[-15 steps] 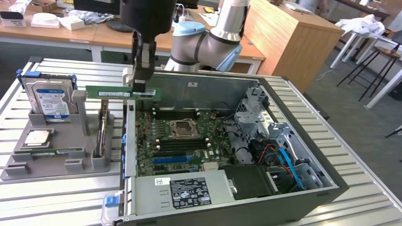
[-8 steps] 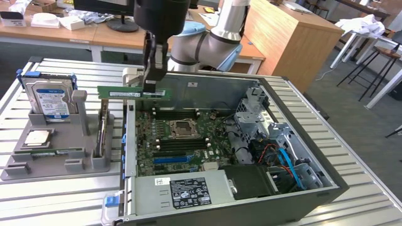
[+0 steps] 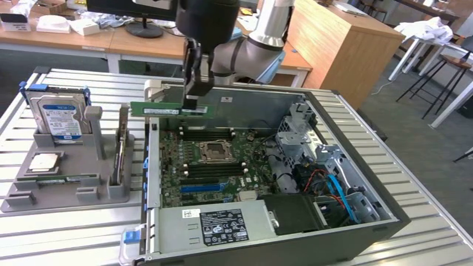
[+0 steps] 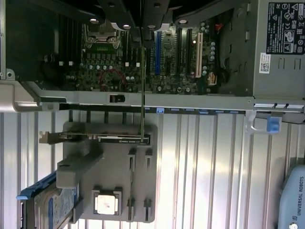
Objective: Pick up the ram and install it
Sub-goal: 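Pick up the ram and move it above insertion slot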
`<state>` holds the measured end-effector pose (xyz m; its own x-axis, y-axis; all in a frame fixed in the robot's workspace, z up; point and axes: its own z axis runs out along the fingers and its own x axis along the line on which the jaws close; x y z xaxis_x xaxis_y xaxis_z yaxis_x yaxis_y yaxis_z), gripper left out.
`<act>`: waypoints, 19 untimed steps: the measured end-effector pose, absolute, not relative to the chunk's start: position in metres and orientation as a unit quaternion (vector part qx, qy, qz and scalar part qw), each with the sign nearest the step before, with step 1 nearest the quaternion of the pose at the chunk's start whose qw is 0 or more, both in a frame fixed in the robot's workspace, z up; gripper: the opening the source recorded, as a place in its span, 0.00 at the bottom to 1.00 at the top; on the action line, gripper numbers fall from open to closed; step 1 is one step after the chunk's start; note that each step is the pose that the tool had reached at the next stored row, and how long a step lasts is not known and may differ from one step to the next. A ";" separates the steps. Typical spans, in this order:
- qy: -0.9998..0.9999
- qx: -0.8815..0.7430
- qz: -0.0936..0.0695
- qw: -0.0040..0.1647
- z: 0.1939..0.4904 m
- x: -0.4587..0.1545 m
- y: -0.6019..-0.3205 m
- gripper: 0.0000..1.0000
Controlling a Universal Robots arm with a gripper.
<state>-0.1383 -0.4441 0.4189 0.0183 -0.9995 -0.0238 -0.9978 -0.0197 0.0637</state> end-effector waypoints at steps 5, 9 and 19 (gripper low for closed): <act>-0.700 0.713 -0.031 0.015 0.419 -0.124 -0.444 0.11; -0.700 0.713 -0.031 0.015 0.419 -0.113 -0.444 0.11; -0.700 0.713 -0.032 0.016 0.419 -0.073 -0.444 0.11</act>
<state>-0.0733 -0.4441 0.4189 0.0181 -0.9995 -0.0240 -0.9975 -0.0196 0.0675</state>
